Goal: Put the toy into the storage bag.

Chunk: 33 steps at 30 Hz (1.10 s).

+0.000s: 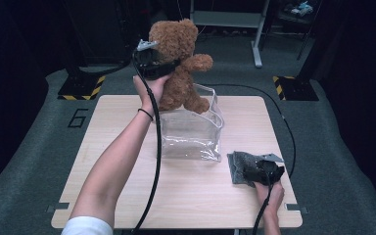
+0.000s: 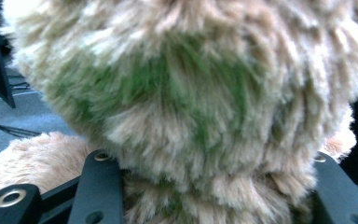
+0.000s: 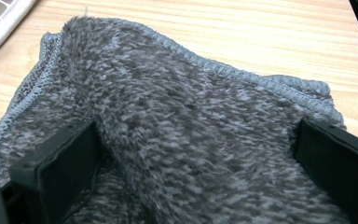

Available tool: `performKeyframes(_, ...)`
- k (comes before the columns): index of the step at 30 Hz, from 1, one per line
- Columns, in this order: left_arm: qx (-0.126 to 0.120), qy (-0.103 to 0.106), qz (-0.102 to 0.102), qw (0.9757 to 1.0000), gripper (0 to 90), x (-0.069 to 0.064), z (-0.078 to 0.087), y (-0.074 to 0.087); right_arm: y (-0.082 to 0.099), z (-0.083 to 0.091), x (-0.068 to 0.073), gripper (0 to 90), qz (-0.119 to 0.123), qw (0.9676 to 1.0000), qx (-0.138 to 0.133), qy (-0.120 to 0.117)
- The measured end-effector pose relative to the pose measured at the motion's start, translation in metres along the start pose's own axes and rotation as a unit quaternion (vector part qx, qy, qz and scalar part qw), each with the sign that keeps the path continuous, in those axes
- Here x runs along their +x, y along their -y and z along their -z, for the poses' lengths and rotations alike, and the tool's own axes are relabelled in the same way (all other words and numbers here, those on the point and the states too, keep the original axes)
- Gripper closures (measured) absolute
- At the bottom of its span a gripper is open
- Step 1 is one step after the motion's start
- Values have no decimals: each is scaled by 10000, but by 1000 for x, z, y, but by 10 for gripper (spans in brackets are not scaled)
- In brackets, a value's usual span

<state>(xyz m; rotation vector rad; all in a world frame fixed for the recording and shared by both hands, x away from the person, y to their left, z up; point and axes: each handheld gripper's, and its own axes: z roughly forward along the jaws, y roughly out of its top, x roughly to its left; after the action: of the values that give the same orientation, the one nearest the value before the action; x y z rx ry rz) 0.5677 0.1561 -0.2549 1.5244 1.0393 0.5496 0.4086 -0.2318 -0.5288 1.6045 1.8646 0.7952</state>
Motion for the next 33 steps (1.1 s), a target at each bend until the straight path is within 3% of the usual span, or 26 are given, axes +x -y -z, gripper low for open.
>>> performKeyframes(4,106,52,-47,9999,479,-4,-7,9,0,0,-1,2,96,9999,-7,28)
performKeyframes(12,282,81,-50,9996,472,-3,-14,23,0,0,-1,2,70,10000,-2,29)
performKeyframes(19,170,87,-27,9998,466,-4,-13,26,0,0,0,2,37,10000,8,17)
performKeyframes(24,398,125,-34,9991,466,-6,-14,27,0,0,-1,2,33,10000,-3,12)
performKeyframes(26,497,97,65,9987,465,-7,-14,26,0,0,1,2,-29,10000,39,3)
performKeyframes(27,571,120,74,9983,464,-7,-15,27,0,0,-1,1,38,10000,4,-24)
performKeyframes(30,663,144,138,9976,464,-6,-13,28,-3,5,-3,0,-100,9995,51,-311)
performKeyframes(33,771,139,191,9967,463,-6,-10,27,-19,22,2,19,-40,9982,-106,-593)
